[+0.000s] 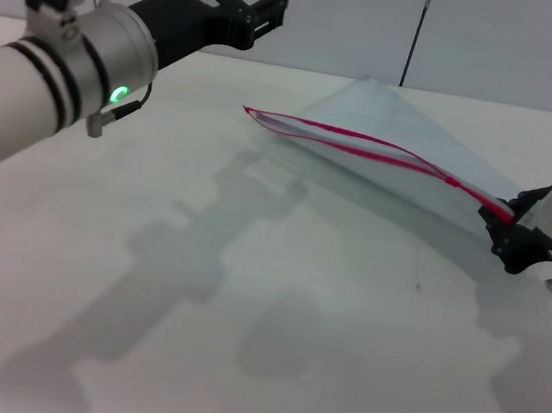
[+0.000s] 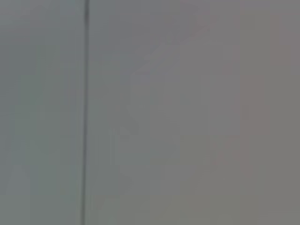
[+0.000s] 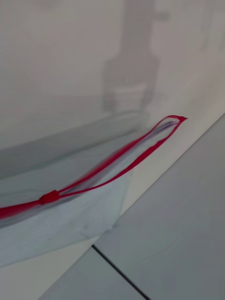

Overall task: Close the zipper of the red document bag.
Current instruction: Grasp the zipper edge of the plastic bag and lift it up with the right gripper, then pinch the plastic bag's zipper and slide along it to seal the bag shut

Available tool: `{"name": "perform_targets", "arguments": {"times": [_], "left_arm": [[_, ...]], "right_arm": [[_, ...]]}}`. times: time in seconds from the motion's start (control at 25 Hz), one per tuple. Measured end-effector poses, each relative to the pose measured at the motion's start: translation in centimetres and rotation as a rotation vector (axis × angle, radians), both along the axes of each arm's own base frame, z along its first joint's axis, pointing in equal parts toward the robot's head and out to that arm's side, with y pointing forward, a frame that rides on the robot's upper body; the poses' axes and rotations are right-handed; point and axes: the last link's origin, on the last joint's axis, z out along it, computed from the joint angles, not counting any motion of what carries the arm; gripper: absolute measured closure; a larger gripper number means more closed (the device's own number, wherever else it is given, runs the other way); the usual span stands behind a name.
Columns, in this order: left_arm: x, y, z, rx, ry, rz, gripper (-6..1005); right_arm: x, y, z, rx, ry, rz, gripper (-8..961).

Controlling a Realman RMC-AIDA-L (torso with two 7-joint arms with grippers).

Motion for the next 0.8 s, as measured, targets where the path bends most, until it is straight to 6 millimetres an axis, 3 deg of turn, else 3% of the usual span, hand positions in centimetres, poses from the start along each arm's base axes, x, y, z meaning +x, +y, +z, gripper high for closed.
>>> {"name": "perform_targets", "arguments": {"times": [0.44, 0.8], "left_arm": [[-1.3, 0.2, -0.7, -0.094, 0.045, -0.081, 349], [-1.4, 0.6, -1.3, -0.133, 0.060, -0.062, 496]], "right_arm": [[-0.2, 0.3, -0.1, -0.006, 0.001, 0.005, 901], [-0.3, 0.4, -0.1, -0.004, 0.006, 0.004, 904]]}}
